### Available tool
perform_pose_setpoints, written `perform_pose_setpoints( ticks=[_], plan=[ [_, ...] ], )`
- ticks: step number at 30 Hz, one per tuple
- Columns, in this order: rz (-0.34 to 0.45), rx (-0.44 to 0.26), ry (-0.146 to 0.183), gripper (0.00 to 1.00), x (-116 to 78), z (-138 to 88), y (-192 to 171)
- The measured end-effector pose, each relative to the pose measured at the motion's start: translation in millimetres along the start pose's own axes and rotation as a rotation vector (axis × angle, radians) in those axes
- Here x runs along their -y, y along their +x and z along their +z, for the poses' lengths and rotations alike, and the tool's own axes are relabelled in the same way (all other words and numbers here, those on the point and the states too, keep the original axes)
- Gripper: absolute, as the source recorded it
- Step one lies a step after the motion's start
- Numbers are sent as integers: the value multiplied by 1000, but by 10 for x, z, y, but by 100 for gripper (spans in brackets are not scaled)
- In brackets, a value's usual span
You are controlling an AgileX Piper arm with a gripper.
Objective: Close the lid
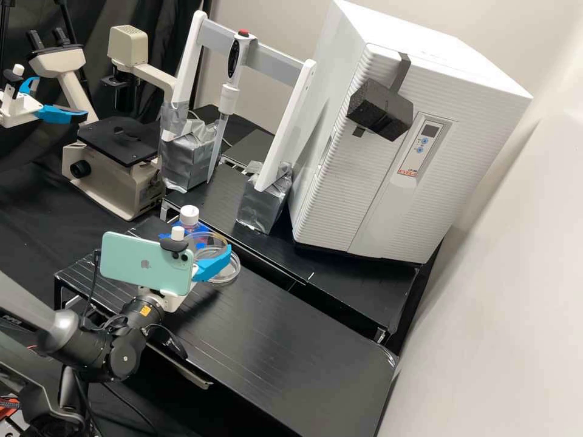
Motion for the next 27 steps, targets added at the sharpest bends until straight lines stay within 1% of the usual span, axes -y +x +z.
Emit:
perform_pose_setpoints(
  ticks=[2,6,8,10,13,21,27],
  plan=[
    [3,11,3,0,-4,16,-3],
    [9,36,-2,0,-15,42,-18],
    [1,41,-2,0,-8,44,-23],
    [-8,40,8,0,-1,44,-24],
    [-19,37,4,0,9,41,-24],
    [-20,50,0,0,7,60,-36],
    [-10,69,10,0,-5,93,-46]
  ],
)
